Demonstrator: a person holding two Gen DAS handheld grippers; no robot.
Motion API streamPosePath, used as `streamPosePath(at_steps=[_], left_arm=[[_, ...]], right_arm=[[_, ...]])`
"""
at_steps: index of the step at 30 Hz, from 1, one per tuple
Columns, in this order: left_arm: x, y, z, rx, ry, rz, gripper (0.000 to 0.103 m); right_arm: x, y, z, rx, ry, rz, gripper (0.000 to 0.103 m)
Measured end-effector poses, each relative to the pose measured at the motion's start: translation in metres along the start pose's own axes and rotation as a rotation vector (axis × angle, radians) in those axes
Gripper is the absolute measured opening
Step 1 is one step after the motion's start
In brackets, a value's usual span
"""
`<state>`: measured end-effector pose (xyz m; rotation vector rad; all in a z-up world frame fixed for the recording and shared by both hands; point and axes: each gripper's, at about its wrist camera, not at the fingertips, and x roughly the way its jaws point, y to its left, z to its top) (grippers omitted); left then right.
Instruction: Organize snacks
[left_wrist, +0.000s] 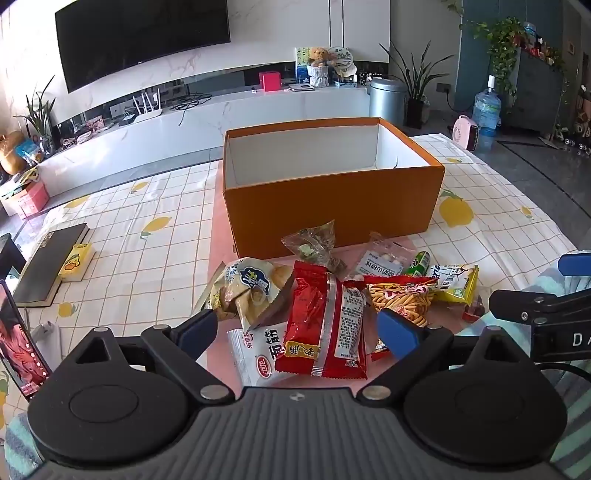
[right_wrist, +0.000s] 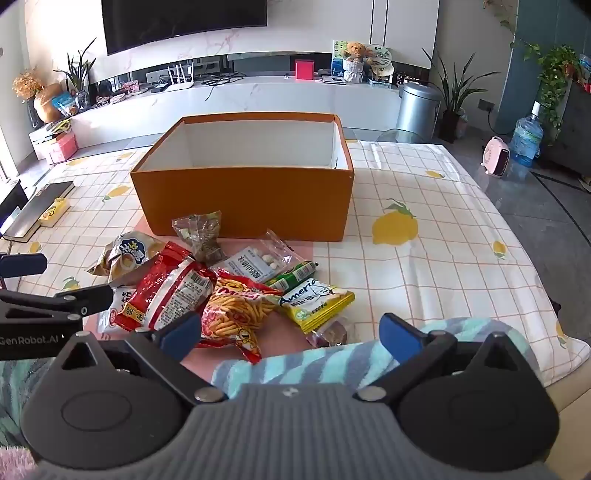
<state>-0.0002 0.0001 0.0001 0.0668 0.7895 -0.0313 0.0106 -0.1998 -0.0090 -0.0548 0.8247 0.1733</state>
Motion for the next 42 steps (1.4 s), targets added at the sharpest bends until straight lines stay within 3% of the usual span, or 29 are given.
streamPosePath(at_steps=[42], left_arm=[[0.0025,-0.0005,-0.0003,0.007,0.007,0.003,0.103]], right_arm=[[-0.0016,-0.0002,-0.0008,0.007,0.000,-0.011,0.099]])
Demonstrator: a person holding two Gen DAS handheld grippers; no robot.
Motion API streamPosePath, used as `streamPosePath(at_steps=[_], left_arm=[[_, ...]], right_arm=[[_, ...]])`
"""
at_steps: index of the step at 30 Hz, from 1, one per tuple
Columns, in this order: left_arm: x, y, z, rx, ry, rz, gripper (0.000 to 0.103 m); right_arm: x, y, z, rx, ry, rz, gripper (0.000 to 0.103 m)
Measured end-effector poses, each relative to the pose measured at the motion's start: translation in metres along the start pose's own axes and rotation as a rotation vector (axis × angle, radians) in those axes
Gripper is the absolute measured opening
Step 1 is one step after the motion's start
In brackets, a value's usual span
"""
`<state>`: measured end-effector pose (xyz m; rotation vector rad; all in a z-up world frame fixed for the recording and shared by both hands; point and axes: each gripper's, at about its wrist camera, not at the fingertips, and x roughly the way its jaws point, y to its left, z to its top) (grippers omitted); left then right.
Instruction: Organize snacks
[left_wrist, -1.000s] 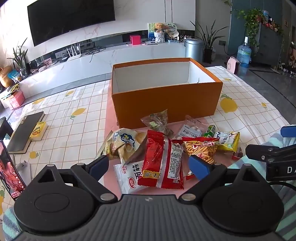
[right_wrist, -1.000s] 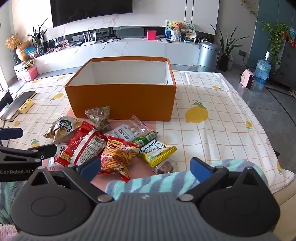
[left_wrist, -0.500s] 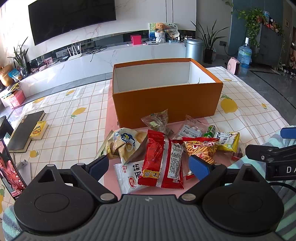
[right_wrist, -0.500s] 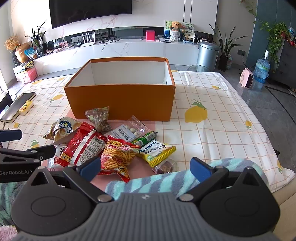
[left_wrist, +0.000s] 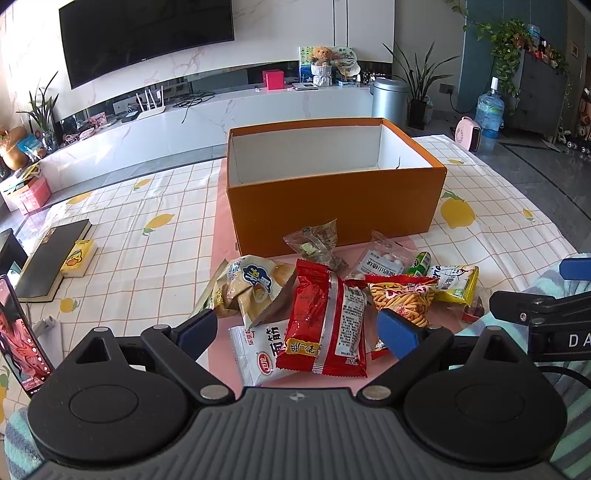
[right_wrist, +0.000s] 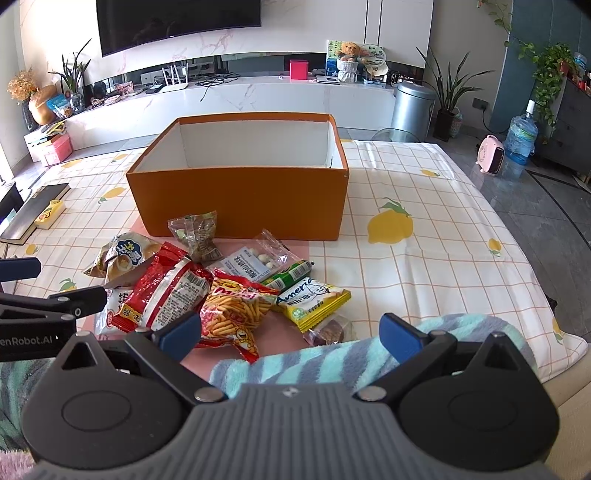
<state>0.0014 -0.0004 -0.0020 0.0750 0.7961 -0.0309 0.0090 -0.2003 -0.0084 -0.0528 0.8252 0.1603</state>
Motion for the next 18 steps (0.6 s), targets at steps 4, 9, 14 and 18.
streamPosePath(at_steps=[4,9,14,18], left_arm=[[-0.0001,0.0000,0.0001,-0.001,0.000,-0.001,0.103],[-0.0003,0.0004,-0.0003,-0.003,0.000,-0.001,0.103],[-0.0004,-0.0002,-0.0011,-0.003,0.001,-0.003,0.103],[-0.0005,0.0000,-0.0012,-0.005,0.000,-0.003,0.103]], right_arm=[[0.0000,0.0000,-0.0001,-0.001,0.000,-0.001,0.099],[-0.0001,0.0001,-0.0001,-0.001,0.000,-0.002,0.099],[-0.0001,0.0003,0.0001,-0.001,0.001,-0.002,0.099],[0.0001,0.0002,-0.0002,-0.002,0.002,-0.002,0.099]])
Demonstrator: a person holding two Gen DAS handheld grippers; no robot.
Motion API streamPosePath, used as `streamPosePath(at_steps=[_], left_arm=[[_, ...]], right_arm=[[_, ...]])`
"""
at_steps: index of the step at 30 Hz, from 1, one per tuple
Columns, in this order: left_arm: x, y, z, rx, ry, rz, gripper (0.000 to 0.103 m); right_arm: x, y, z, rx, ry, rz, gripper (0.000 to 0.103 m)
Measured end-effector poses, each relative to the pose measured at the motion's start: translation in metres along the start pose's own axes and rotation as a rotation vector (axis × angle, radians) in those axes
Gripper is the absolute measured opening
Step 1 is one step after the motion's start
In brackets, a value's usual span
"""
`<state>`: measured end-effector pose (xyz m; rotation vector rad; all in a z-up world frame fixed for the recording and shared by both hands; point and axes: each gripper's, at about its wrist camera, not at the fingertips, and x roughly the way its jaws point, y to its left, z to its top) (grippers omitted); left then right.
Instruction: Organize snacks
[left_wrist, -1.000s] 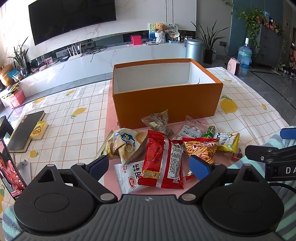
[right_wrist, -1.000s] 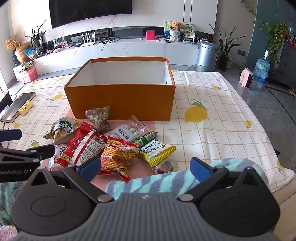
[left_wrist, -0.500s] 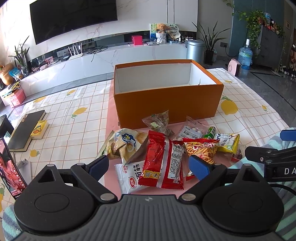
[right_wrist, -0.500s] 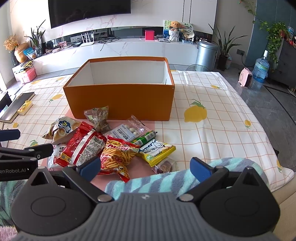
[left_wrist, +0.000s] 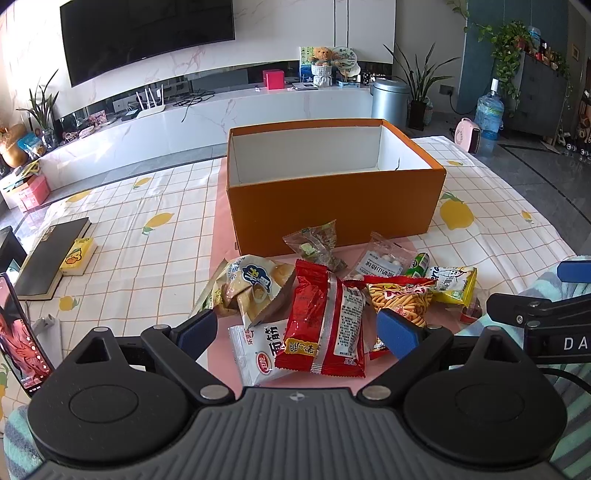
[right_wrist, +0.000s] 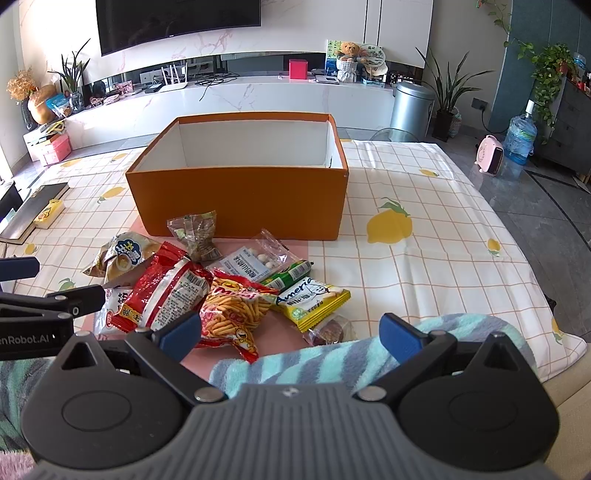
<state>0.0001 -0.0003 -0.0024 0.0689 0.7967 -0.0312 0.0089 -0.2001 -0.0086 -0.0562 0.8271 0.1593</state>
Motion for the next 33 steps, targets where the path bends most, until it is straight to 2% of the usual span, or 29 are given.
streamPosePath(at_steps=[33], left_arm=[[-0.0040,-0.0016,0.0029,-0.011,0.007,-0.014,0.103]], right_arm=[[0.0028,0.0023,-0.0004,-0.006,0.009,-0.007,0.099]])
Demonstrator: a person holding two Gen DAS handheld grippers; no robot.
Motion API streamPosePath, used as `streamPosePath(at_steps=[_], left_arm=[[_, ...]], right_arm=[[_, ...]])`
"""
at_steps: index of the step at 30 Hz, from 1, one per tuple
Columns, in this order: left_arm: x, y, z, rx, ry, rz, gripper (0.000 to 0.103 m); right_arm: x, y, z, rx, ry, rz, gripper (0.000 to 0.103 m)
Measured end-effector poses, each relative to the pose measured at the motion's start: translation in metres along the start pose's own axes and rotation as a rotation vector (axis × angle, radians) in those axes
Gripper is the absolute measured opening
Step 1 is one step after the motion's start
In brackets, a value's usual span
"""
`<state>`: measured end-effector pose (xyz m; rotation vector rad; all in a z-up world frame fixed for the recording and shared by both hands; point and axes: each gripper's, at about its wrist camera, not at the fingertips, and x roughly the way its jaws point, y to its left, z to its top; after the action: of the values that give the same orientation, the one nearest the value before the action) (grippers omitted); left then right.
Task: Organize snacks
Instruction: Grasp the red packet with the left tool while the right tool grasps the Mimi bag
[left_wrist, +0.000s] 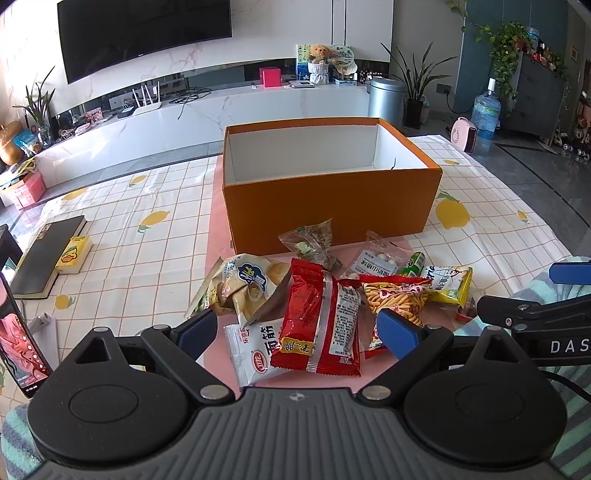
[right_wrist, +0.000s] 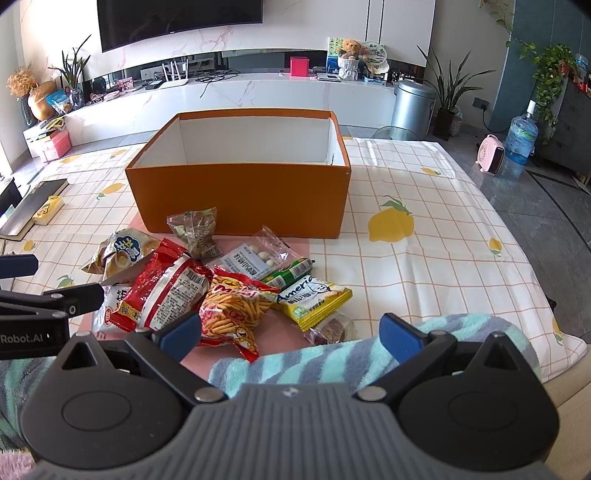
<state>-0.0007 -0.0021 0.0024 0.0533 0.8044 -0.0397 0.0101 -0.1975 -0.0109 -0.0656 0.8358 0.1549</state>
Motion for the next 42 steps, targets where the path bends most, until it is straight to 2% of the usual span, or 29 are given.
streamPosePath(at_steps=[9,11,13,14,16,23,30,42], left_arm=[[0.005,0.007,0.005,-0.009,0.015,-0.043,0.103],[0.010,0.010,0.006,-0.025,0.035,-0.064,0.094],[0.016,0.013,0.006,-0.046,0.061,-0.093,0.081],[0.019,0.014,0.007,-0.053,0.072,-0.111,0.080],[0.026,0.015,0.006,-0.055,0.084,-0.138,0.080],[0.052,0.012,0.009,-0.044,0.138,-0.166,0.080],[0.077,0.011,0.011,-0.031,0.190,-0.163,0.080],[0.114,0.010,0.011,-0.035,0.264,-0.180,0.080]], right_arm=[[0.010,-0.001,0.001,-0.011,-0.021,0.030,0.096],[0.016,-0.001,0.001,-0.017,-0.014,0.046,0.090],[0.022,0.001,0.002,-0.026,-0.004,0.057,0.089],[0.025,0.002,0.002,-0.032,0.002,0.062,0.089],[0.032,0.005,0.002,-0.046,0.015,0.075,0.088],[0.059,0.020,-0.001,-0.109,0.074,0.125,0.078],[0.084,0.030,0.000,-0.119,0.113,0.154,0.076],[0.120,0.030,0.000,-0.061,0.174,0.200,0.075]])
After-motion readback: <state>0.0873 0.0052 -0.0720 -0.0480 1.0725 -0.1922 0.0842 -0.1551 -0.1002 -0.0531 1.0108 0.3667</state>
